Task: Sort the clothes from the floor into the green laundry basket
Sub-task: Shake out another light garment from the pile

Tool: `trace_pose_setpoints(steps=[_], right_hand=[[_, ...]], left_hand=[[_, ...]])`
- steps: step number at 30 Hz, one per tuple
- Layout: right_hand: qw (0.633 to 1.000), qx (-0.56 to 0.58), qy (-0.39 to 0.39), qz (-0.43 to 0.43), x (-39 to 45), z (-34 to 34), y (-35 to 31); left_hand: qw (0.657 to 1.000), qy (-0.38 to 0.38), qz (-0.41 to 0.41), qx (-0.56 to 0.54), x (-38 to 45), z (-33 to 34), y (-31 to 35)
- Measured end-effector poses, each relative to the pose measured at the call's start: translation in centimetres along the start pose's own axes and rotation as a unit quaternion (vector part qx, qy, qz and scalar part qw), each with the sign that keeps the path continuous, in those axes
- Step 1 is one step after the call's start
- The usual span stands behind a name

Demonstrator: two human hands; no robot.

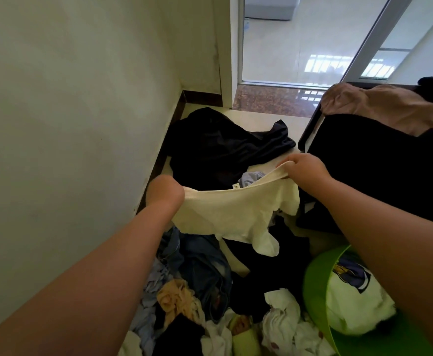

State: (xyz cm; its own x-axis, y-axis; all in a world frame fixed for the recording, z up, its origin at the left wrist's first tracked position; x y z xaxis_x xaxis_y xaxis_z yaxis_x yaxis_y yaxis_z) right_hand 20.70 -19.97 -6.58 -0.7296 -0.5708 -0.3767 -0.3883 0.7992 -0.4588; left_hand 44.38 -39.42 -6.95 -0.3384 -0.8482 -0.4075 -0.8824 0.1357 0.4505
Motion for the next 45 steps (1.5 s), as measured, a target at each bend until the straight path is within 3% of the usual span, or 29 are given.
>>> trace_pose_setpoints(steps=[2, 5, 9, 12, 14, 16, 17, 18, 19, 20, 22, 23, 24, 26, 28, 29, 30, 32, 33, 36, 38, 40, 42, 45], right_hand=[[0.984, -0.146, -0.073, -0.077, -0.5, 0.2, 0.1], [0.924, -0.341, -0.146, -0.097, -0.6, 1.3, 1.4], [0.921, -0.385, -0.048, -0.041, -1.1, 2.1, 1.3], [0.912, -0.410, 0.018, -0.024, -1.2, 1.6, 0.9], [0.917, -0.398, 0.015, -0.004, -1.2, 1.2, 0.6], [0.939, -0.344, 0.000, 0.008, -1.2, 0.9, 0.2], [0.949, -0.314, -0.013, 0.024, -1.1, 0.9, -0.1], [0.952, -0.300, -0.043, 0.046, -1.5, 0.8, -0.5], [0.954, -0.284, -0.068, 0.062, -1.9, 0.5, -1.1], [0.958, -0.268, -0.084, 0.050, -1.8, 0.5, -1.5], [0.958, -0.242, -0.140, 0.061, -1.9, 0.6, -1.9], [0.961, -0.187, -0.188, 0.078, -2.0, 0.9, -2.3], [0.974, -0.126, -0.184, 0.030, -1.7, 1.4, -2.9], [0.985, -0.050, -0.159, 0.052, -1.7, 1.4, -3.3], [0.980, -0.081, -0.175, 0.042, -0.9, 1.3, -4.0], [0.988, -0.046, -0.137, 0.045, -0.6, 1.1, -4.3], [0.991, 0.033, -0.115, 0.052, -0.3, 0.9, -4.2], [0.964, 0.233, -0.104, 0.076, -0.6, 0.7, -4.2], [0.954, 0.279, -0.071, 0.084, -1.0, 0.7, -3.8], [0.986, 0.136, -0.091, -0.010, -1.0, 1.1, -4.0], [0.995, -0.011, -0.085, -0.051, -0.7, 1.4, -4.1], [0.994, -0.086, -0.031, -0.058, -0.5, 1.6, -3.9], [0.990, -0.128, 0.026, -0.050, -1.0, 1.8, -4.0], [0.974, -0.221, 0.045, -0.028, -1.4, 1.7, -4.1]], left_hand=[[0.994, 0.022, 0.013, -0.108, 0.1, -0.7, -0.5], [0.980, -0.019, 0.077, -0.182, -0.8, -1.1, -0.1], [0.967, -0.100, 0.196, -0.128, -2.6, -0.4, 0.9], [0.945, -0.211, 0.250, -0.032, -3.6, 0.6, 1.2], [0.916, -0.257, 0.283, 0.126, -4.2, 1.2, 1.3], [0.861, -0.226, 0.325, 0.319, -4.6, 1.7, 1.3], [0.846, -0.193, 0.334, 0.368, -4.8, 2.0, 1.3], [0.854, -0.161, 0.325, 0.373, -4.8, 2.2, 1.3], [0.881, -0.130, 0.301, 0.342, -4.7, 2.2, 1.5], [0.928, -0.106, 0.242, 0.262, -4.4, 2.2, 1.5], [0.991, -0.081, 0.096, 0.047, -3.5, 2.3, 1.6], [0.996, -0.069, 0.034, -0.042, -3.3, 2.3, 2.0], [0.989, -0.058, -0.027, -0.134, -3.1, 2.3, 2.6], [0.929, -0.050, -0.140, -0.340, -3.5, 2.8, 4.1], [0.811, -0.040, -0.250, -0.528, -4.4, 2.8, 5.6], [0.769, -0.050, -0.272, -0.576, -4.4, 3.0, 5.9], [0.752, -0.073, -0.247, -0.607, -4.2, 3.3, 6.0], [0.794, -0.131, -0.143, -0.577, -4.1, 3.1, 6.5], [0.823, -0.152, -0.108, -0.536, -4.0, 3.0, 6.5], [0.897, -0.231, 0.041, -0.374, -3.4, 3.4, 6.1], [0.961, -0.195, 0.119, -0.157, -3.3, 3.7, 6.2], [0.980, -0.100, 0.172, -0.008, -2.9, 4.3, 6.1], [0.988, -0.002, 0.156, 0.006, -2.5, 4.7, 5.7], [0.984, 0.071, 0.159, 0.037, -3.2, 4.4, 6.4]])
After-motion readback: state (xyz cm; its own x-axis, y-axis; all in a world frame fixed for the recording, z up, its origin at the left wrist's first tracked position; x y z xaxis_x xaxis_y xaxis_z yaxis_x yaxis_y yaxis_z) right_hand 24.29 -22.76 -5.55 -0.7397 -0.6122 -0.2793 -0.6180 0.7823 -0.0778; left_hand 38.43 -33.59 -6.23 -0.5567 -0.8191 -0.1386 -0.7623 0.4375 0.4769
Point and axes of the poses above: each hand's wrist, its own x-axis towards the middle knuckle, its own z-axis out of the palm, y = z × x, the point moved 2 cm from there along x, towards the middle knuckle, and after that the axes turned 11 degrees about -x, right-handed, at the moved point
